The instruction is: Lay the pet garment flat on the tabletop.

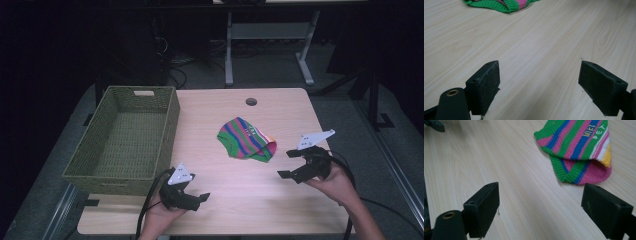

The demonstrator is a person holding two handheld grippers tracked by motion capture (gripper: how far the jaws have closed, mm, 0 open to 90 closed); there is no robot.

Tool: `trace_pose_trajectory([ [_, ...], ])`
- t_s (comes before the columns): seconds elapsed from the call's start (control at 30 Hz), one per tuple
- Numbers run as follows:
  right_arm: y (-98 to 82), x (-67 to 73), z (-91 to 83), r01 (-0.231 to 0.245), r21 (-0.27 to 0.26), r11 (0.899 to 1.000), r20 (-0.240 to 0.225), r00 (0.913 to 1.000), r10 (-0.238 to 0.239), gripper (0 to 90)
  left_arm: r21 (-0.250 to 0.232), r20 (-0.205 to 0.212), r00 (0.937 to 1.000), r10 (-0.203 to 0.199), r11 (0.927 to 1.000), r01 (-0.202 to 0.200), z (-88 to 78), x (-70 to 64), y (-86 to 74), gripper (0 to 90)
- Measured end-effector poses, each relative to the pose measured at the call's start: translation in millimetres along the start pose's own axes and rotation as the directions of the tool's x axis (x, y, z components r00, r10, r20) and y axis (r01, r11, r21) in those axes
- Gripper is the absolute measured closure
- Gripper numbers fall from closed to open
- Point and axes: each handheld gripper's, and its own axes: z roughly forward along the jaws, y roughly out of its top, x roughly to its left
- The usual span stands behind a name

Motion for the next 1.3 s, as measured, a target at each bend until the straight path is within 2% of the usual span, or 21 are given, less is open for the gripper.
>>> trace_pose_trajectory([
  [0.17, 15.7, -12.8, 3.4, 0.000, 0.022, 1.000, 0.002, 1.0000, 0.000, 14.5, -0.004, 0.001, 1.0000, -0.002, 1.0000, 0.002, 0.4, -0.3, 0.3, 17.0],
  [0.6, 44.0, -33.9, 23.3, 0.005, 0.081, 0.997, -0.008, 1.0000, -0.004, 14.5, -0.001, 0.008, 1.0000, -0.004, 1.0000, 0.004, -0.8, 0.8, 0.9, 17.0],
  [1.0, 66.8, -44.1, 39.2, 0.010, 0.092, 0.996, -0.015, 0.9998, -0.009, 14.5, -0.008, 0.011, 0.9998, -0.015, 0.9998, 0.016, -0.9, 1.3, 0.9, 17.0],
  [1.3, 79.7, -47.7, 46.8, 0.016, 0.095, 0.995, -0.028, 0.9995, -0.013, 14.5, -0.003, 0.010, 0.9999, -0.004, 1.0000, 0.004, -1.2, 0.9, 1.5, 17.0],
])
